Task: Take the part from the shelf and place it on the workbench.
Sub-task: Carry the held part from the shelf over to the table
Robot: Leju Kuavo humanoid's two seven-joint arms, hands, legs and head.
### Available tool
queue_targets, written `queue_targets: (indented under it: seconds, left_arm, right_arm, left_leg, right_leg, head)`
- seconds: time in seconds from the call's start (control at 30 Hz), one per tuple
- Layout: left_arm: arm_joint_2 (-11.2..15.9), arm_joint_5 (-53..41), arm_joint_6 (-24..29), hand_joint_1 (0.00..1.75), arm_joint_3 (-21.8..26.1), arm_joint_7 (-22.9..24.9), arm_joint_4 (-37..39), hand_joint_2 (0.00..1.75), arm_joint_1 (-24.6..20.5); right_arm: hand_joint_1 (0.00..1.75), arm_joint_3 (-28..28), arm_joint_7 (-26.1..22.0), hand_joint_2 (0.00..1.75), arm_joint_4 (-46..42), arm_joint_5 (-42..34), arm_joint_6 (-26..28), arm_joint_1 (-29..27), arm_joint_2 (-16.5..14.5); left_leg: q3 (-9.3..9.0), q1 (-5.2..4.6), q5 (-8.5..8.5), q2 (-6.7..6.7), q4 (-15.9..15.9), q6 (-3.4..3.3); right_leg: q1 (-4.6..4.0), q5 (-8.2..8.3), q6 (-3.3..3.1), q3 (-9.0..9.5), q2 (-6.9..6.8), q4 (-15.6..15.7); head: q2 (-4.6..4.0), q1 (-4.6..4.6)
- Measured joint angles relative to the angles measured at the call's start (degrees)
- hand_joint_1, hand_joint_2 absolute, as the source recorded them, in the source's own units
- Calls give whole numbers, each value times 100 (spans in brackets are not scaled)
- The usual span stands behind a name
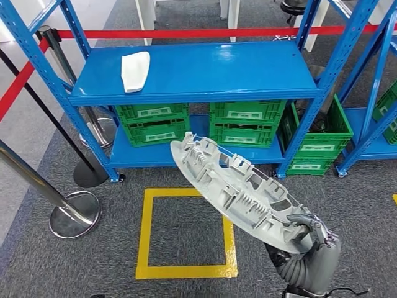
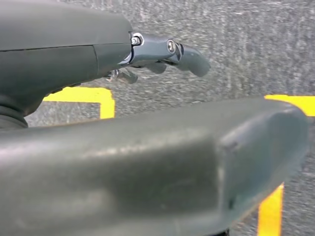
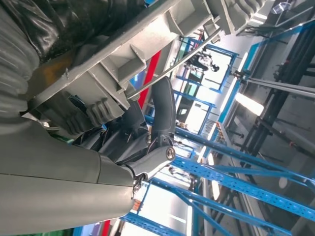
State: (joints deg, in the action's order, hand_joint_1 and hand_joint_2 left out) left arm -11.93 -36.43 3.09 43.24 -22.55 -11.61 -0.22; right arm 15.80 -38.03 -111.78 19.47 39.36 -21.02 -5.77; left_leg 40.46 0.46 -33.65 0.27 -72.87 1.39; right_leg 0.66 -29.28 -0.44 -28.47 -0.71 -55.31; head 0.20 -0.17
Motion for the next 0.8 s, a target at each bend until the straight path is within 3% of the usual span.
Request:
queue_targets:
  seconds: [0.07,0.1,0.13,0.2,0.23,0.27,0.33,0.37,0.4,0.47,0.5,0.53,0.57,0.6,0.63,0.7,0.73,0.77,0.8]
  left_arm:
    - [0,12,1,0,5,-1,0,0,-9]
    - [0,22,1,0,9,-3,0,0,-10]
    - [0,32,2,0,13,-6,-1,0,-11]
    - [-3,44,3,0,25,-16,-4,0,-14]
    - [-7,46,4,0,32,-21,-6,0,-16]
    - [-10,50,5,0,41,-25,-7,0,-16]
    - [-25,62,3,0,68,-28,-8,0,-5]
    - [-31,74,-1,0,90,-28,-10,0,5]
    - [-38,86,-8,0,115,-30,-12,0,13]
    - [-42,104,-22,0,156,-32,-15,0,16]
    - [-44,110,-27,0,171,-35,-16,0,15]
    - [-46,115,-29,0,185,-38,-17,0,12]
    - [-51,119,-29,0,206,-43,-18,0,10]
    - [-61,121,-27,0,230,-47,-20,0,7]
    - [-71,121,-24,0,253,-51,-23,0,3]
    - [-96,122,-16,0,288,-62,-29,0,-4]
    - [-102,122,-12,0,297,-68,-32,0,-6]
    - [-109,122,-8,0,306,-74,-33,0,-3]
    - [-111,122,-4,0,321,-81,-33,0,5]
  right_arm:
    - [175,3,5,175,17,-7,1,4,2]
    - [175,5,9,175,24,-11,1,7,3]
    - [175,8,13,175,30,-14,1,9,5]
    - [175,16,17,175,35,-15,1,25,11]
    - [175,24,19,175,38,-17,1,42,15]
    - [175,34,21,175,44,-19,1,64,19]
    - [175,53,22,175,60,-25,1,96,33]
    - [175,64,23,175,73,-27,1,109,46]
    - [175,76,27,175,90,-28,1,124,64]
    - [175,108,38,175,131,-32,1,166,102]
    - [175,125,44,175,151,-37,1,186,118]
    - [175,142,50,175,170,-51,1,202,132]
    - [175,163,55,175,186,-82,-1,217,146]
    - [175,186,61,175,200,-123,-1,235,161]
    - [175,208,67,175,210,-165,-2,258,175]
    - [175,257,74,175,220,-219,-4,313,198]
    - [175,278,75,175,225,-228,-5,336,205]
    - [175,297,80,175,232,-234,-9,353,214]
    - [175,314,92,175,243,-239,-16,367,225]
  left_leg:
    - [-230,0,260,-1,-178,-5]
    - [-475,0,412,-6,38,-23]
    - [-799,-4,444,-17,417,-52]
    - [-1393,-21,246,-38,1284,-118]
    - [-1540,-37,142,-44,1551,-149]
    - [-1571,-50,118,-43,1682,-180]
    - [-1454,-45,229,-12,1718,-261]
    - [-1376,-40,309,7,1731,-306]
    - [-1286,-34,391,28,1738,-347]
    - [-1085,-55,553,46,1716,-392]
    - [-968,-63,637,54,1694,-396]
    - [-839,-69,717,61,1664,-391]
    - [-703,-71,792,67,1626,-379]
    - [-573,-71,864,70,1583,-362]
    - [-462,-73,928,68,1538,-340]
    - [-314,-90,1053,59,1455,-289]
    - [-274,-93,1125,56,1443,-263]
    - [-245,-92,1209,54,1453,-232]
    - [-218,-82,1271,49,1476,-198]
  right_leg:
    - [-2,123,13,-265,-11,-122]
    - [-2,175,25,-399,-10,-189]
    - [-6,217,43,-509,-7,-250]
    - [-16,307,94,-645,-6,-333]
    - [-15,367,130,-687,-9,-344]
    - [-12,433,171,-717,-11,-340]
    - [7,401,248,-785,10,-371]
    - [9,210,274,-830,25,-484]
    - [13,-87,290,-894,39,-699]
    - [11,-657,318,-1010,49,-1369]
    - [11,-742,330,-1025,50,-1687]
    - [11,-663,340,-978,51,-1885]
    - [14,-473,345,-852,50,-1909]
    - [19,-275,345,-631,50,-1744]
    - [25,-187,339,-314,51,-1400]
    - [23,-341,295,359,57,-478]
    - [13,-455,263,545,61,-161]
    - [-4,-496,221,599,65,6]
    - [-4,-461,173,529,60,14]
  head:
    - [0,-4]
    - [0,-5]
    - [1,-6]
    - [1,-3]
    - [1,-2]
    - [1,-1]
    - [1,0]
    - [1,11]
    - [0,24]
    - [0,46]
    - [0,47]
    - [0,46]
    - [0,47]
    - [0,47]
    - [1,49]
    - [1,49]
    - [1,50]
    - [1,49]
    - [1,47]
